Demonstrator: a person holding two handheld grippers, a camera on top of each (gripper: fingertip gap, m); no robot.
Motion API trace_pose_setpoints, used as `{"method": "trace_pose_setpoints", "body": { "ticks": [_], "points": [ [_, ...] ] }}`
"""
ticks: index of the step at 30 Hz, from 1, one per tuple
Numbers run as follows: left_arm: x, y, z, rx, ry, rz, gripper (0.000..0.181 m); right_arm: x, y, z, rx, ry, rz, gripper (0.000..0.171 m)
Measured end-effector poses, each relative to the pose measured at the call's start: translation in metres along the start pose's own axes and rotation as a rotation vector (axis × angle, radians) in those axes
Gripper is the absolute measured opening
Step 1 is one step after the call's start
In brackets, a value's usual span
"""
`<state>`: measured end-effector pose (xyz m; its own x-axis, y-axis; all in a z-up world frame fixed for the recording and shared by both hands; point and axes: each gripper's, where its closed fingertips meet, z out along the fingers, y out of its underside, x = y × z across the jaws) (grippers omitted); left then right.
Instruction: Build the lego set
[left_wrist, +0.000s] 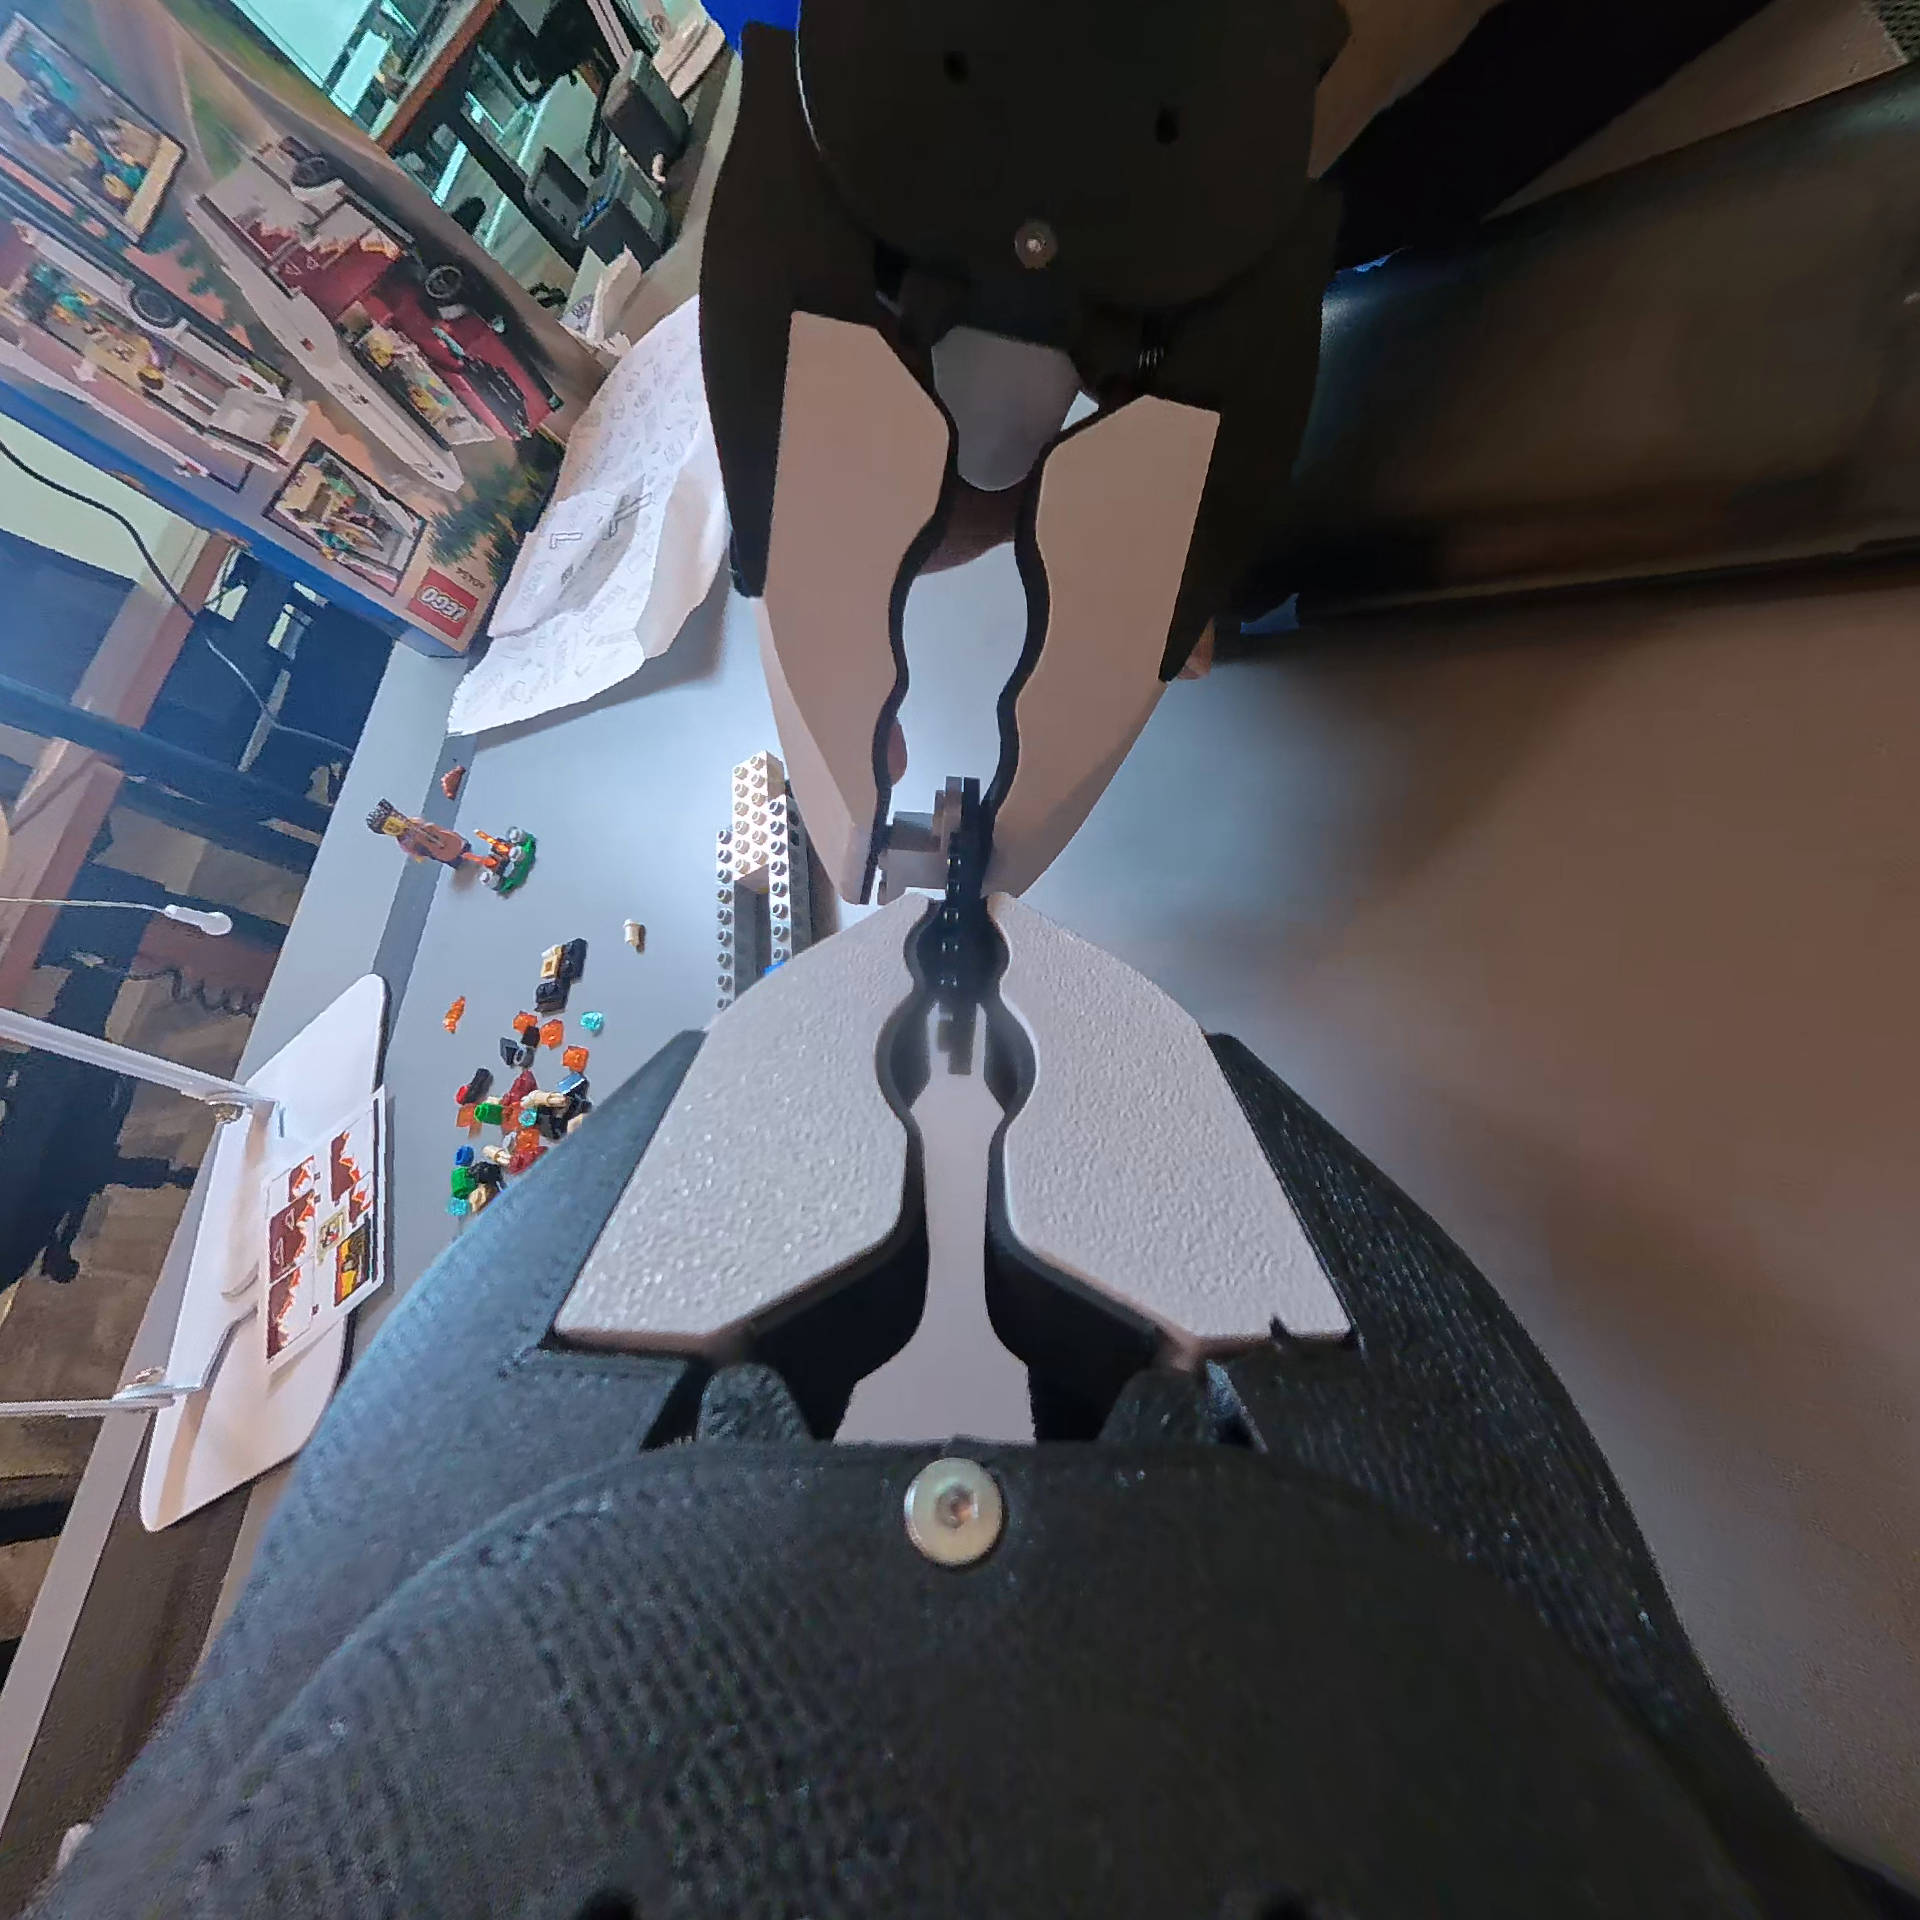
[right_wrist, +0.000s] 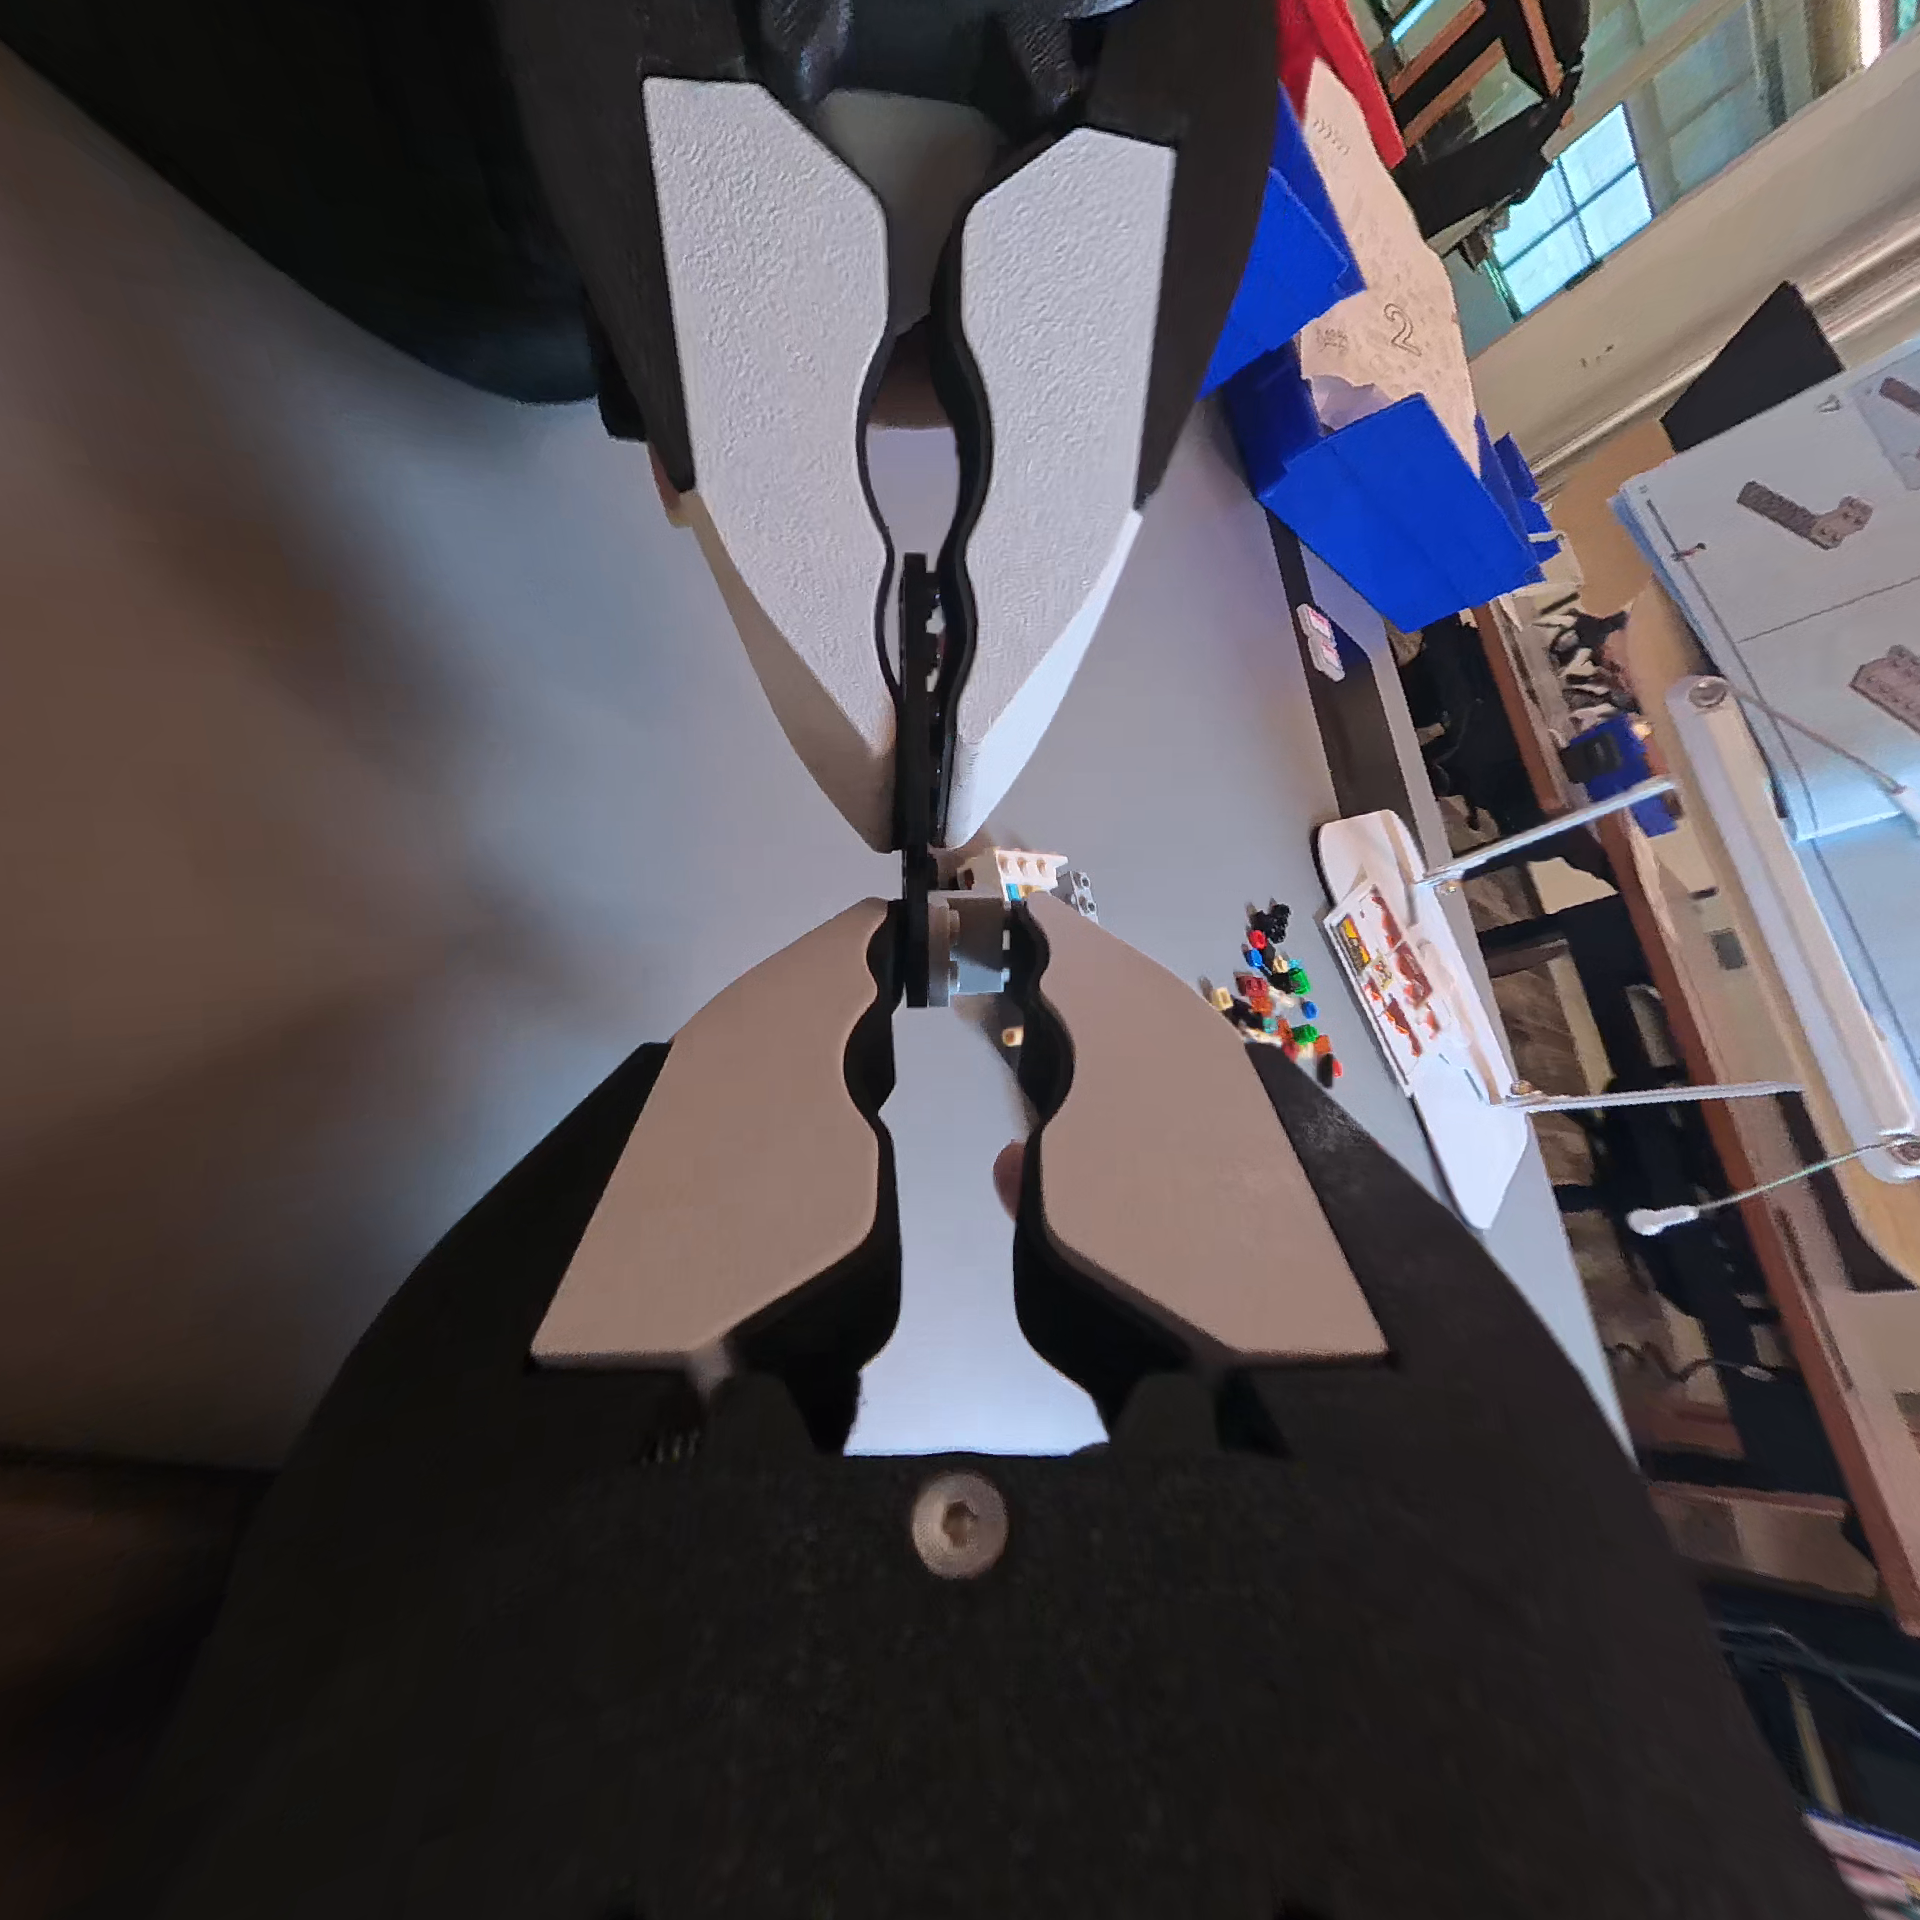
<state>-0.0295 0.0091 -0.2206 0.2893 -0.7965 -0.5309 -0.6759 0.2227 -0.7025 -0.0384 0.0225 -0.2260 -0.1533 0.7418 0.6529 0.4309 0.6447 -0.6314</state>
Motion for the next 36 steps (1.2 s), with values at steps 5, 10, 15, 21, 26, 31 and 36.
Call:
{"method": "trace_pose_setpoints", "body": {
  "ticks": [5,10,15,21,26,31,36],
  "points": [
    [-0.006,0.000,-0.003,0.014,-0.035,0.034,0.005,0.005,-0.003,-0.009,0.117,-0.146,0.337,0.034],
    [-0.004,-0.004,-0.004,0.039,-0.028,0.032,0.005,0.004,-0.003,-0.010,0.131,-0.130,0.270,0.036],
    [-0.005,-0.007,-0.004,0.074,-0.028,-0.003,0.005,0.007,-0.004,-0.008,0.094,-0.019,0.114,0.019],
    [-0.014,-0.013,-0.010,0.216,0.141,-0.464,0.030,0.035,0.003,-0.013,-0.006,0.261,-0.191,0.019],
    [-0.017,-0.001,-0.004,0.188,0.190,-0.643,0.020,0.035,0.002,-0.011,-0.059,0.359,-0.413,0.019],
    [-0.012,0.008,0.000,0.106,0.172,-0.593,0.018,0.029,0.009,-0.005,-0.064,0.298,-0.352,0.020],
    [-0.016,0.021,0.001,0.031,0.099,-0.439,0.017,0.023,0.025,-0.002,-0.046,0.106,0.028,0.027]
  ]
}}
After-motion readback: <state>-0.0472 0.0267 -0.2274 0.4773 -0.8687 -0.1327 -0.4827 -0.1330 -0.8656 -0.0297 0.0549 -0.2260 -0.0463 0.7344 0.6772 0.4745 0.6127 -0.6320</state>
